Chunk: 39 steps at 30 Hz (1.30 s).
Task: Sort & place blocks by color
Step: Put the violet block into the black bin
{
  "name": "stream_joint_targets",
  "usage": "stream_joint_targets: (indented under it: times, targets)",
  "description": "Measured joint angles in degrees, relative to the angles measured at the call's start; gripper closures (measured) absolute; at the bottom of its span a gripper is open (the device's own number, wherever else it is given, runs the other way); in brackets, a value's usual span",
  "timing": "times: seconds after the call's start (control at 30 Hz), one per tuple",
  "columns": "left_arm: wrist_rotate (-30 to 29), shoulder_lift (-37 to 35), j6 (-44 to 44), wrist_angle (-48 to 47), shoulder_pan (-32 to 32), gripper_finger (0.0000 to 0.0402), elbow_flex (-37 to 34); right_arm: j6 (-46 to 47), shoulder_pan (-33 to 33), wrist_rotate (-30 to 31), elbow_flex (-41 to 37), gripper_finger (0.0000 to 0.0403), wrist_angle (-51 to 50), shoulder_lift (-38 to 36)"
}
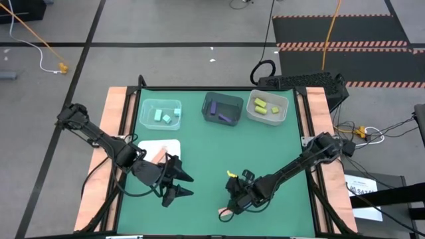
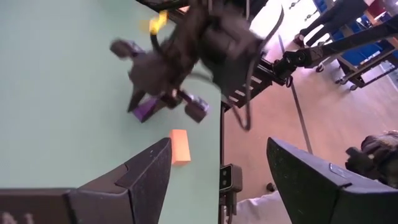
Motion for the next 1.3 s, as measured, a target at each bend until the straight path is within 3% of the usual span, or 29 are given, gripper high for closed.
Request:
stream_joint_targets:
  times: [0.2,0.43,0.6,0.7,0.83,0.97,1.3]
  targets:
    - [0.02,-0.02,0.01,0.07,0.0,0.0141,0.0,-5.95,-1.77,8.8,0.15,0.0314,0.62,-6.96]
    - [0.04,-0.01,2.74,1.58,0.08,0.0144,0.0,-15.57,-4.14,24.58,0.15,0.0314,3.63,-14.95]
    - [0.1,-0.02,6.96,6.49,1.06,0.0144,0.0,-24.79,-5.64,35.12,-1.36,0.0314,12.78,-19.4]
    - [0.04,-0.02,9.89,9.38,2.07,0.0144,0.0,-31.07,-6.72,37.91,-3.96,0.0314,22.8,-21.34]
    - [0.03,-0.02,12.0,10.59,3.54,0.0144,0.0,-40.08,-8.01,37.51,-9.53,0.0314,40.52,-23.21]
    - [0.0,-0.02,12.02,10.33,5.23,0.0144,0.0,-42.76,-9.38,32.42,-16.88,0.0314,58.66,-24.24]
    - [-0.01,-0.02,12.0,10.23,8.75,0.0144,0.0,-20.12,-14.24,19.39,-39.43,0.0314,101.53,-25.65]
